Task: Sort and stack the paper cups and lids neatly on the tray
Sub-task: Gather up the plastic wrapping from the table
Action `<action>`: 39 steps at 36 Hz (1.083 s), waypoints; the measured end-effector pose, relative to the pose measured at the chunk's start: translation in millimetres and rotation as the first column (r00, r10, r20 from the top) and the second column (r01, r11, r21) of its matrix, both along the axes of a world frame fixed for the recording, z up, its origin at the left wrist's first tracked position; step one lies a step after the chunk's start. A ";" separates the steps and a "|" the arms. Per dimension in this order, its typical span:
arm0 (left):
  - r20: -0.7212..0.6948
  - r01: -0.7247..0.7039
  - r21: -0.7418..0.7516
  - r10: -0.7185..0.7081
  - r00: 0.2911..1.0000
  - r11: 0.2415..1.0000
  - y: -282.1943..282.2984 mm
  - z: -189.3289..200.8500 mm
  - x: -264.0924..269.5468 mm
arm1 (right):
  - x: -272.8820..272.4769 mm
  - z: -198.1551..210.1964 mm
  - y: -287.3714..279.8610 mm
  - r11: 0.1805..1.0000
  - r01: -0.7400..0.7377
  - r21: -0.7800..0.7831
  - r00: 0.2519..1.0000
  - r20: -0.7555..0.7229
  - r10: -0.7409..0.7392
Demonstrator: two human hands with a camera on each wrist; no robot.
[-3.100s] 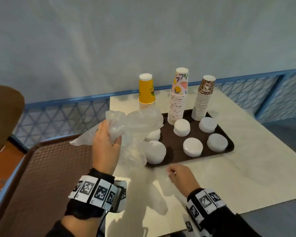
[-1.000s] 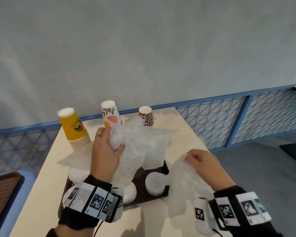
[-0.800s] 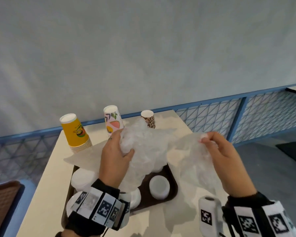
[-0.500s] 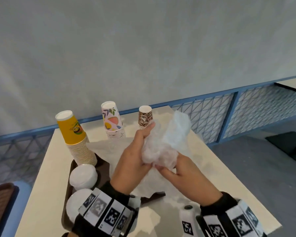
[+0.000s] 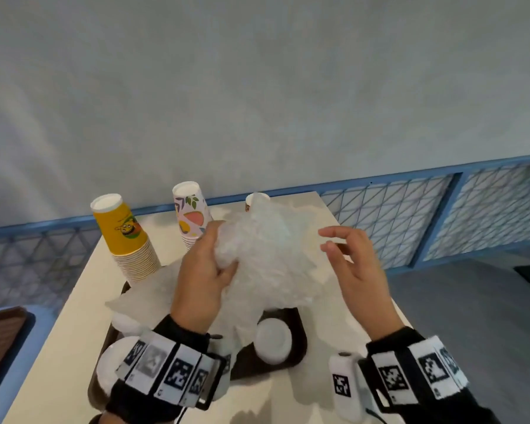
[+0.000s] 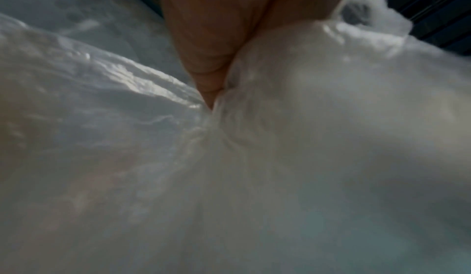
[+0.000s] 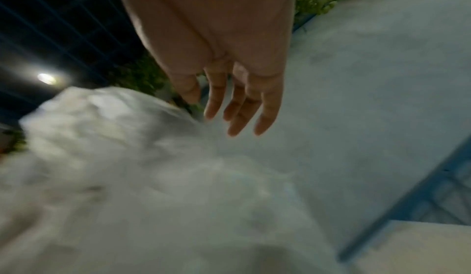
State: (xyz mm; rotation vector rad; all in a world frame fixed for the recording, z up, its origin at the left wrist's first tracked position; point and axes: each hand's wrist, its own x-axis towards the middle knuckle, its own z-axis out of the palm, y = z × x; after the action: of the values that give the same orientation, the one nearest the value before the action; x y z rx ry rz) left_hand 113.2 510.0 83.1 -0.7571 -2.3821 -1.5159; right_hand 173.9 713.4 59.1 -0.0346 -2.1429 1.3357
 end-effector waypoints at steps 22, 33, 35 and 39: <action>0.043 -0.348 -0.090 0.353 0.935 0.933 57.7 -25.6 10.1 | -117.8 -178.3 92.6 0.772 -0.457 0.442 0.513 0.840 -0.177; -0.019 -0.402 -0.117 0.402 0.915 0.908 69.5 -31.2 10.2 | -119.1 -129.5 98.0 0.966 -0.220 0.132 0.745 0.662 0.080; -0.034 -0.411 -0.125 0.410 0.912 0.903 71.2 -31.3 11.1 | -120.3 -119.3 97.8 0.983 -0.171 0.063 0.796 0.597 0.100; -0.055 -0.424 -0.130 0.420 0.906 0.897 73.0 -32.0 12.3 | -120.4 -92.4 96.5 0.997 -0.070 -0.043 0.898 0.432 0.082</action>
State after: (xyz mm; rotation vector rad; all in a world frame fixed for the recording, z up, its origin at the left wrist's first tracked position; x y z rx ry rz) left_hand 125.5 583.0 51.1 -0.2486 -2.4433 -1.1643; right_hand 53.6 809.9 -33.4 -0.2882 -2.5157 1.5135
